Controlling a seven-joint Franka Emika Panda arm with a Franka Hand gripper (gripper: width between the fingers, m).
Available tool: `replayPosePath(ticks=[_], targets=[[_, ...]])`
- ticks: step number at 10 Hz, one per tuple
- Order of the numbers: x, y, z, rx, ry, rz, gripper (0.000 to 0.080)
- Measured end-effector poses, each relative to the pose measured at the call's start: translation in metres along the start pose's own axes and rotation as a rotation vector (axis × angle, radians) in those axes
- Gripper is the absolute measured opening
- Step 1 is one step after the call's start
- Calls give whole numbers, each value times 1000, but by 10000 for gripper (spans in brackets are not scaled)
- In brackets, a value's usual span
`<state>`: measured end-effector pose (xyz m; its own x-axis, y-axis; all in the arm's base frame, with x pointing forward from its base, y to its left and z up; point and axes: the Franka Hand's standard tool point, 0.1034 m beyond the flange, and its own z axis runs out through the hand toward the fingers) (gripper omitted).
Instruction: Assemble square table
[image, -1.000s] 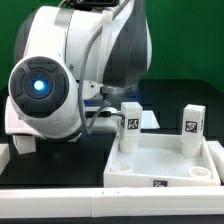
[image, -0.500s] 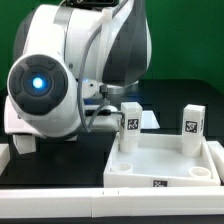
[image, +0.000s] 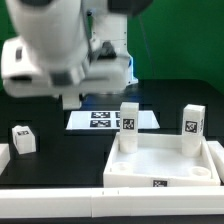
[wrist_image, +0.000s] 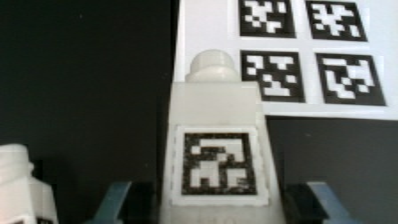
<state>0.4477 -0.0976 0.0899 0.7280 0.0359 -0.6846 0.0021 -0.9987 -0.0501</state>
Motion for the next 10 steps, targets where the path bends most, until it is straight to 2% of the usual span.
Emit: replayPosePath(ticks=[2,4,5,6,7,8,10], targets=[[6,3,7,-11,130,2,285],[8,2,-1,-26,276,-2,285],[6,-6,-22,-20,322,-8,285],[12,-14,-53,-16,410,-19,285],[17,-14,-74,-21,476,-41,285],[23,-11,-83,-32,541,-51,285],[23,-9,-79,-47,672,-44,285]])
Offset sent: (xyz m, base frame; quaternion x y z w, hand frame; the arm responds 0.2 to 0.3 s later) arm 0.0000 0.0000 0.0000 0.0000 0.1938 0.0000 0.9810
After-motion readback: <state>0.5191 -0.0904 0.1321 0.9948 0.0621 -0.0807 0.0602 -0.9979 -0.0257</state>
